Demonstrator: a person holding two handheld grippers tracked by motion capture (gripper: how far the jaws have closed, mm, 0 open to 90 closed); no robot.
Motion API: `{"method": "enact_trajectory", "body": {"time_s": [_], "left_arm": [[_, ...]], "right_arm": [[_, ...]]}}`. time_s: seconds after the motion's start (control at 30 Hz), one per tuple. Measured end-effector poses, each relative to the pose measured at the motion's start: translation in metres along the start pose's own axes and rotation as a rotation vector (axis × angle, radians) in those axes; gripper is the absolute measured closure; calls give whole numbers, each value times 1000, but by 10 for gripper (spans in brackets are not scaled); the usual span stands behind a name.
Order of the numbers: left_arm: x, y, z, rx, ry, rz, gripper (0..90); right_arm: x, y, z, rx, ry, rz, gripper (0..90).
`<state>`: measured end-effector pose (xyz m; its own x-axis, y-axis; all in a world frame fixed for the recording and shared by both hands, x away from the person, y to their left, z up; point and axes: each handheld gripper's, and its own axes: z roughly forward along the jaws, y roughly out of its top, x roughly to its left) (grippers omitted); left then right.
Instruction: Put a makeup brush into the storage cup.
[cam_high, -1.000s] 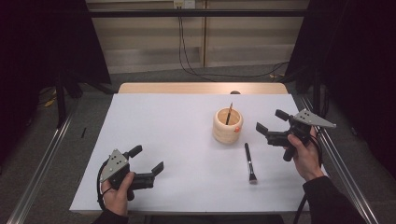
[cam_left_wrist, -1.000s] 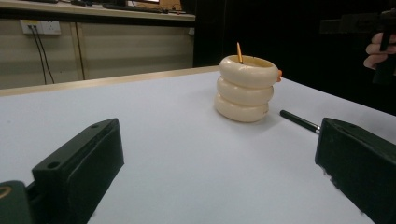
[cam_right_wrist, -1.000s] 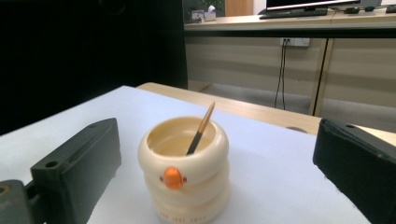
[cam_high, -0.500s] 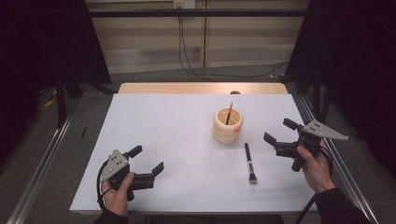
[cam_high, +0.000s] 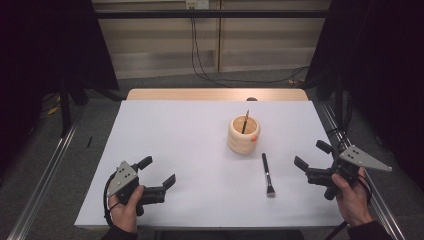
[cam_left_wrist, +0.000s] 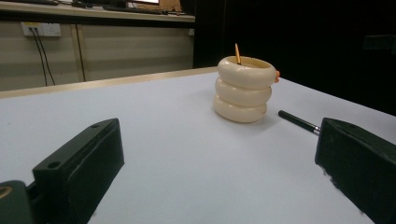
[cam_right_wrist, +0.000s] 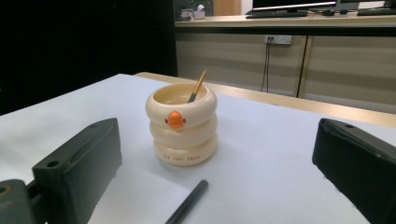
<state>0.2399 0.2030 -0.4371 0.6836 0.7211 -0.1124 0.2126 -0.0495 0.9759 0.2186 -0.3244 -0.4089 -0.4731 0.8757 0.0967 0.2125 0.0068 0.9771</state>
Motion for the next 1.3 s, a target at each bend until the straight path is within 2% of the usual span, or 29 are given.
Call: {"method": "enact_trajectory", "body": {"time_s": [0.13,0.3,0.37,0.4,0.43,0.47,0.53,0.6,0.63,0.67,0.7,0.73,0.77,0.8,0.97,1.03,1.1,1.13,1.17,1.23,1.3], "left_arm": [[-3,1,-1,-5,-6,-3,10],[-6,1,-1,0,-21,36,9],[-4,1,-2,-2,-20,29,8],[-3,0,-2,-7,-15,10,8],[-2,1,-2,-4,-17,16,11],[-1,1,-3,-6,-7,20,12],[-1,2,-3,-13,-17,16,7],[-3,2,-1,-12,-26,9,8],[-3,2,-1,-1,-30,20,9],[-4,2,-1,-10,-26,7,10],[-4,2,-1,-13,-36,14,8],[-4,2,-1,-11,-31,14,7],[-4,2,-2,-11,-23,0,9],[-3,2,-2,-7,-25,11,8],[-2,1,-2,-10,-26,-7,8],[-1,2,-1,-12,-30,-1,7],[-1,2,-1,-9,-28,4,6],[-1,2,-1,-8,-24,6,5],[-1,2,-1,-14,-22,-4,4],[-1,3,-2,-13,-13,4,3],[-1,2,-2,-12,-15,-4,3]], "right_arm": [[-1,-8,-13,5,-23,34,13],[1,-20,-27,4,-77,34,7],[2,-24,-30,13,-73,51,7],[2,-25,-30,17,-74,44,7],[3,-25,-31,16,-76,41,7],[4,-24,-31,3,-68,49,6],[5,-24,-30,-12,-68,41,6],[4,-24,-31,-28,-38,61,1],[4,-24,-31,-27,-40,51,0],[5,-24,-32,-27,-46,47,0],[5,-24,-32,-23,-33,28,0],[6,-25,-31,-23,-31,32,0],[6,-25,-31,-22,-34,15,0],[6,-24,-31,-21,-29,5,0],[6,-25,-29,-17,-19,-5,0],[7,-25,-29,-19,-29,6,0],[6,-25,-31,-19,-24,-3,1],[6,-24,-31,-34,-31,-1,2],[6,-24,-32,-31,-33,-3,2],[6,-23,-32,-31,-44,-10,0],[6,-23,-31,-31,-29,-7,3]]}}
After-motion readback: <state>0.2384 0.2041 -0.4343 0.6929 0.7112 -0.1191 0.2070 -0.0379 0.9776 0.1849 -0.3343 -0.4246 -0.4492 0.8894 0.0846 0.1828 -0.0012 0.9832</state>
